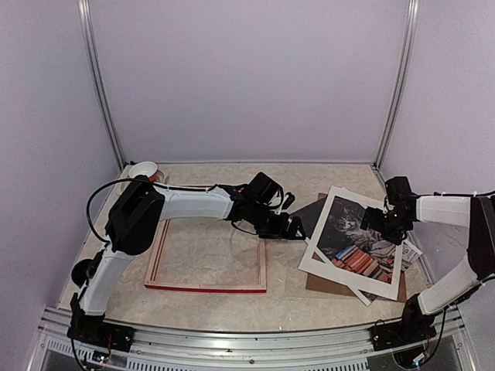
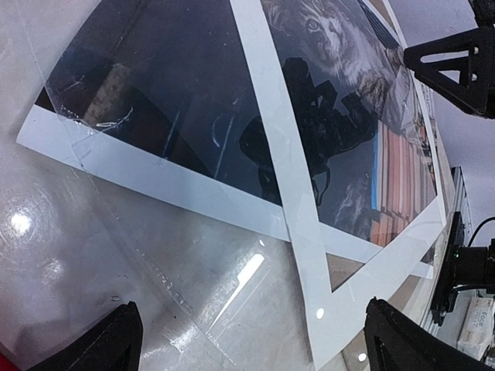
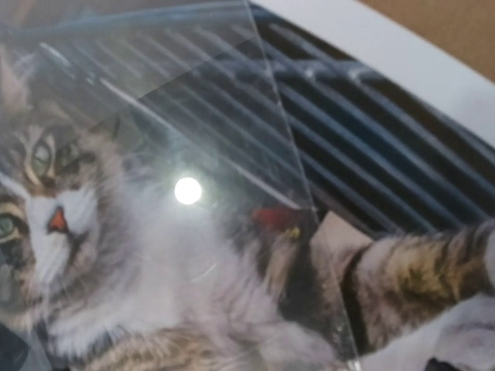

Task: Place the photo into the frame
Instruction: Move the glass panel to the frame body.

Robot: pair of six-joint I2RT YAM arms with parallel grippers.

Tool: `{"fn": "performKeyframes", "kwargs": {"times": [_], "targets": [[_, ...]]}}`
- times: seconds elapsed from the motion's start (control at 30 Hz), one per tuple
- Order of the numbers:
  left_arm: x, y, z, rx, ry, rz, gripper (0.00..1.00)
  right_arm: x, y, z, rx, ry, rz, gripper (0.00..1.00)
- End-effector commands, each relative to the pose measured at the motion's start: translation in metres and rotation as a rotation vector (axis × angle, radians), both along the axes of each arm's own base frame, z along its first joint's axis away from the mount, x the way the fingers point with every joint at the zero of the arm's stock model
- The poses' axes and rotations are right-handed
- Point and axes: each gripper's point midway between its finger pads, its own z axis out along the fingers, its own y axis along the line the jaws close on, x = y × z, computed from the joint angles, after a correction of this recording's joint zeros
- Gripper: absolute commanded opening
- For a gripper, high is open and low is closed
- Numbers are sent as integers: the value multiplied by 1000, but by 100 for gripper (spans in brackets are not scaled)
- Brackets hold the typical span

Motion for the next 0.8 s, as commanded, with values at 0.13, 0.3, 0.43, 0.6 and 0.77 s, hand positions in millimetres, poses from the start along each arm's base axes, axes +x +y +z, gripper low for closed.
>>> {"fn": "performKeyframes", "kwargs": {"times": [0.13, 0.3, 0.43, 0.6, 0.77], "targets": [[-5, -17, 5, -92, 53, -38, 99, 0, -1, -8, 18, 8, -6, 99], [-3, -15, 6, -111, 100, -10, 99, -1, -1, -11, 18, 12, -6, 99], [6, -8, 4, -83, 142, 59, 99, -3, -1, -11, 19, 12, -7, 99], [14, 4, -8, -40, 221, 132, 99, -4, -1, -13, 22, 15, -11, 99], [15, 9, -14, -63, 313, 156, 99, -4, 5, -16, 55, 22, 3, 99]]}}
